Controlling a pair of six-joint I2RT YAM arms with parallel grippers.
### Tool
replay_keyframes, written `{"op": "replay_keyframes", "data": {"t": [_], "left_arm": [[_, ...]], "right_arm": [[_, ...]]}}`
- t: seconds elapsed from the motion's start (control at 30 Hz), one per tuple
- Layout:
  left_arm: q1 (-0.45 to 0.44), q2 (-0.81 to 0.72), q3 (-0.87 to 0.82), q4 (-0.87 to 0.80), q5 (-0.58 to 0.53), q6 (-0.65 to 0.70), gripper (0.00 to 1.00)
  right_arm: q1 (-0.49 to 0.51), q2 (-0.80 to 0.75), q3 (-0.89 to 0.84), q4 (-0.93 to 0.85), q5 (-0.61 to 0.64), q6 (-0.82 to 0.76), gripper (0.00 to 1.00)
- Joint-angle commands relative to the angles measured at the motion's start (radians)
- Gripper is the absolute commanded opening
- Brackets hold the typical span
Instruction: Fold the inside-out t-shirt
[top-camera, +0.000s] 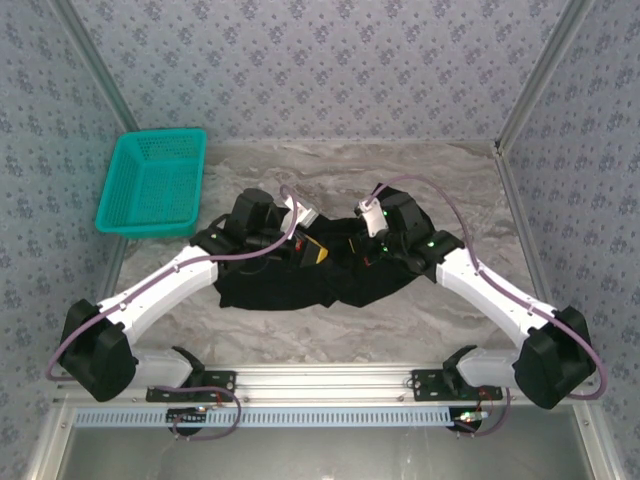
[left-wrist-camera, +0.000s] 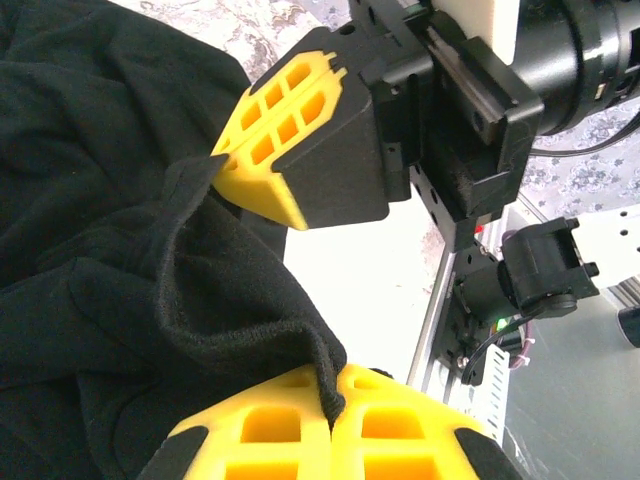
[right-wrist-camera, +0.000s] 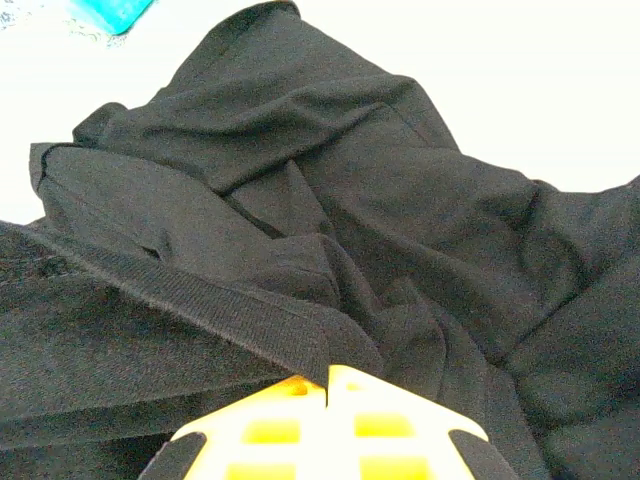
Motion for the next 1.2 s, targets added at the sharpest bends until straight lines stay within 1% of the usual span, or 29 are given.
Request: {"op": "replay_keyframes", "data": {"t": [0.0,0.1,0.17,0.23,0.27,0.33,0.4,0.47,0.53,0.6,0.7,0.8,0.93,1.0,1.1,1.17], "left_arm": [[-0.006,-0.01,0.02,-0.019,-0.035,0.02,0.0],[-0.007,0.007,0.026,-0.048,-0.165,-0.003,0.0],[-0.007,0.035,0.039,-0.069,-0.262,-0.028,0.03],[-0.005,0.069,0.048,-0.086,-0.35,-0.037,0.04],[-0.004,0.083,0.048,-0.088,-0.377,-0.041,0.07],[0.005,0.11,0.047,-0.081,-0.425,-0.056,0.09],[0.016,0.129,0.049,-0.08,-0.455,-0.078,0.14],[0.02,0.137,0.057,-0.084,-0.456,-0.088,0.24],[0.017,0.125,0.049,-0.077,-0.423,-0.083,0.35],[0.008,0.107,0.033,-0.078,-0.421,-0.079,0.43],[-0.01,0.065,0.002,-0.095,-0.434,-0.063,0.5],[-0.044,0.043,-0.024,-0.127,-0.469,-0.031,0.53],[-0.059,0.104,-0.011,-0.168,-0.54,0.003,0.54],[-0.059,0.141,0.009,-0.17,-0.528,0.011,0.54],[-0.059,0.174,0.025,-0.163,-0.479,0.018,0.53],[-0.059,0.193,0.028,-0.163,-0.476,0.021,0.53]], "right_arm": [[-0.01,-0.037,0.021,-0.051,0.031,-0.004,0.0],[-0.02,-0.05,0.047,-0.08,0.014,0.032,0.0],[-0.025,-0.041,0.063,-0.082,-0.025,0.082,0.0],[-0.023,-0.01,0.079,-0.091,-0.061,0.13,0.0],[-0.023,0.008,0.087,-0.104,-0.067,0.144,0.0],[-0.023,0.047,0.105,-0.135,-0.067,0.166,0.0],[-0.028,0.075,0.115,-0.151,-0.064,0.188,0.0],[-0.035,0.109,0.125,-0.154,-0.075,0.211,0.0],[-0.039,0.143,0.132,-0.151,-0.09,0.23,0.0],[-0.041,0.171,0.141,-0.148,-0.103,0.237,0.0],[-0.045,0.194,0.151,-0.141,-0.111,0.243,0.0],[-0.049,0.206,0.157,-0.142,-0.113,0.241,0.0],[-0.053,0.211,0.157,-0.136,-0.119,0.242,0.0],[-0.054,0.211,0.158,-0.138,-0.12,0.241,0.0],[-0.056,0.207,0.159,-0.147,-0.117,0.237,0.0],[-0.058,0.203,0.156,-0.149,-0.116,0.236,0.0]]}}
